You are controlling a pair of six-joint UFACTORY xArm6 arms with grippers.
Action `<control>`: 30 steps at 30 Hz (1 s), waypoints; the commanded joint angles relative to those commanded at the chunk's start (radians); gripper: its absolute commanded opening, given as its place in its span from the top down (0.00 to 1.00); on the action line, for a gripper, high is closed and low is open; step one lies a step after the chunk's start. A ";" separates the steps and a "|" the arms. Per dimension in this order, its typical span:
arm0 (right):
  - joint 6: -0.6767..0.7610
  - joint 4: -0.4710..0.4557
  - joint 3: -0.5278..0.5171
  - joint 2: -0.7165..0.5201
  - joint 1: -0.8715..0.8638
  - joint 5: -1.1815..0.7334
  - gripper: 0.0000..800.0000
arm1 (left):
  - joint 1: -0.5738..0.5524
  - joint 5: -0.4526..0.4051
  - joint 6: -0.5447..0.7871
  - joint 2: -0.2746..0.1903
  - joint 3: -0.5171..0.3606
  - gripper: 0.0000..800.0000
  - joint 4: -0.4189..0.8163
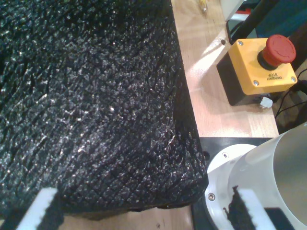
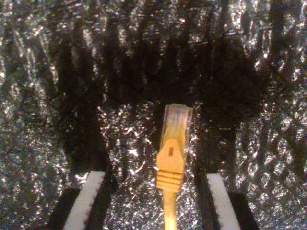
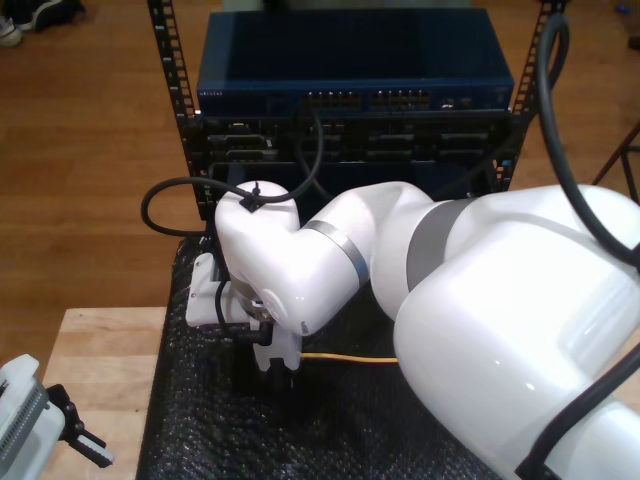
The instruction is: Grab the cable and plug it in
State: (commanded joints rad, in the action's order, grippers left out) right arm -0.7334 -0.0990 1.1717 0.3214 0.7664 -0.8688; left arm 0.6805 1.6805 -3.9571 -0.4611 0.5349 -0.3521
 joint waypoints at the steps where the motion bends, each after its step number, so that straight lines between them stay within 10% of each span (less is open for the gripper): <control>1: 0.000 0.000 0.000 0.000 0.000 0.000 0.49 | 0.002 0.000 0.000 0.000 0.000 0.00 0.000; 30: 0.002 -0.021 0.008 0.002 0.000 0.002 0.77 | 0.002 0.003 0.002 -0.002 0.000 0.00 0.000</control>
State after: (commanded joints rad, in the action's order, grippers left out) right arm -0.7319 -0.1204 1.1793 0.3230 0.7664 -0.8673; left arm 0.6820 1.6836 -3.9556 -0.4626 0.5349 -0.3521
